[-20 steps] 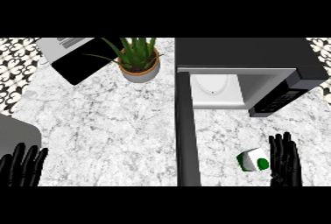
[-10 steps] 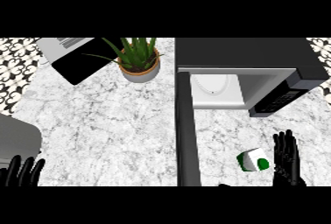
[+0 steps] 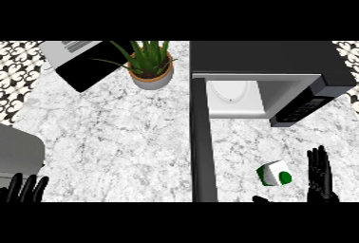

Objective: Pick up the milk, place it into the microwave and close the microwave

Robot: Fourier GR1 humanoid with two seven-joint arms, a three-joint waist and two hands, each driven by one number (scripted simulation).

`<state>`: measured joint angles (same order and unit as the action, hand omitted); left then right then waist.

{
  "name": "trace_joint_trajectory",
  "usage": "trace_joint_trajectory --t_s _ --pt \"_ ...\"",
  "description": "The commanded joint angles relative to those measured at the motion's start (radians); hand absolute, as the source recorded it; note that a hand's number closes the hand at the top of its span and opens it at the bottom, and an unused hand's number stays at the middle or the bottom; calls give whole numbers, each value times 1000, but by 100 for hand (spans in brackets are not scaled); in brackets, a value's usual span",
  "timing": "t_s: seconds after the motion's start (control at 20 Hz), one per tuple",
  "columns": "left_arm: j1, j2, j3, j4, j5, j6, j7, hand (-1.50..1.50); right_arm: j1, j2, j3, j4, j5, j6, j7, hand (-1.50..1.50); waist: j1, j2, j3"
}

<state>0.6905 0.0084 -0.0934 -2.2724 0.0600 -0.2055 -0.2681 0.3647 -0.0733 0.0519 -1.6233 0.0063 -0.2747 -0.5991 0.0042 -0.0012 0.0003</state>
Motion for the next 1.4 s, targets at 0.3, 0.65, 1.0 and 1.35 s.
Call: trace_joint_trajectory --t_s 0.3,0.65,1.0,1.35 --pt "48 -8 3 70 -8 -28 -115 -150 -25 -36 -68 212 -45 113 -115 -150 1 0 0" --pt "-10 -8 -21 0 -6 25 20 -150 -212 -43 -143 527 -11 90 -214 -150 3 1 0" --pt "24 12 31 -17 39 -24 -2 -150 -263 -67 -177 658 -32 150 -252 -150 4 0 0" --pt "-64 35 108 49 86 -23 16 -150 -389 -61 -190 873 -36 224 -335 -150 3 2 0"
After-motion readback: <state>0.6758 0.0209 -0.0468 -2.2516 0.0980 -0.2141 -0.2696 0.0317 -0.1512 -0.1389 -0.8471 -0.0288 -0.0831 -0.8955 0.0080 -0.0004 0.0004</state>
